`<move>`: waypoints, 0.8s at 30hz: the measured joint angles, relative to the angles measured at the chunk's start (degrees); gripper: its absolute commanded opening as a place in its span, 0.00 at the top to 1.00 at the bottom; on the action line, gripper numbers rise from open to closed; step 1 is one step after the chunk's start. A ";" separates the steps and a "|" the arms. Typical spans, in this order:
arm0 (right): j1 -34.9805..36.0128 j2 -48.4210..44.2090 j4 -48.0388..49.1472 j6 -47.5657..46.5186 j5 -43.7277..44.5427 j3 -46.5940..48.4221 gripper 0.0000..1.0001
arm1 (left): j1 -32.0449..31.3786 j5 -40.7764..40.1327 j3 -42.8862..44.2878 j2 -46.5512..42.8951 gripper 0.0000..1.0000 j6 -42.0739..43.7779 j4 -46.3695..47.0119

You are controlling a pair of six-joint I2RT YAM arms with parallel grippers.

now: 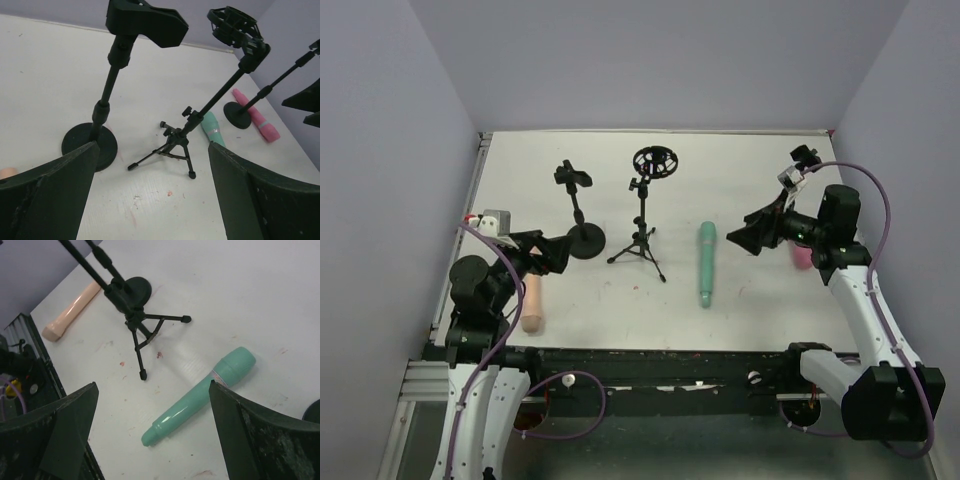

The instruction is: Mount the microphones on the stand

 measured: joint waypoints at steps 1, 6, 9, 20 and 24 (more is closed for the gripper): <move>0.00 0.00 -0.13 -1.73 -1.77 -0.50 0.00 | 0.00 1.29 0.48 0.02 0.02 -0.11 -0.31; 0.00 -0.07 -2.01 -9.20 -7.56 -0.85 0.00 | 0.00 7.34 3.28 0.70 0.02 -1.20 -1.01; 0.00 -0.07 -3.74 -12.81 -9.55 -0.83 0.00 | -0.24 10.38 4.87 1.99 0.02 -1.64 -1.42; 0.00 1.25 -10.69 -22.99 -13.90 -0.79 0.00 | -19.45 5.29 9.55 7.02 0.02 2.78 -5.97; 0.00 1.70 -12.15 -24.96 -14.43 -0.79 0.00 | -24.46 1.31 9.40 11.08 0.02 3.72 -3.91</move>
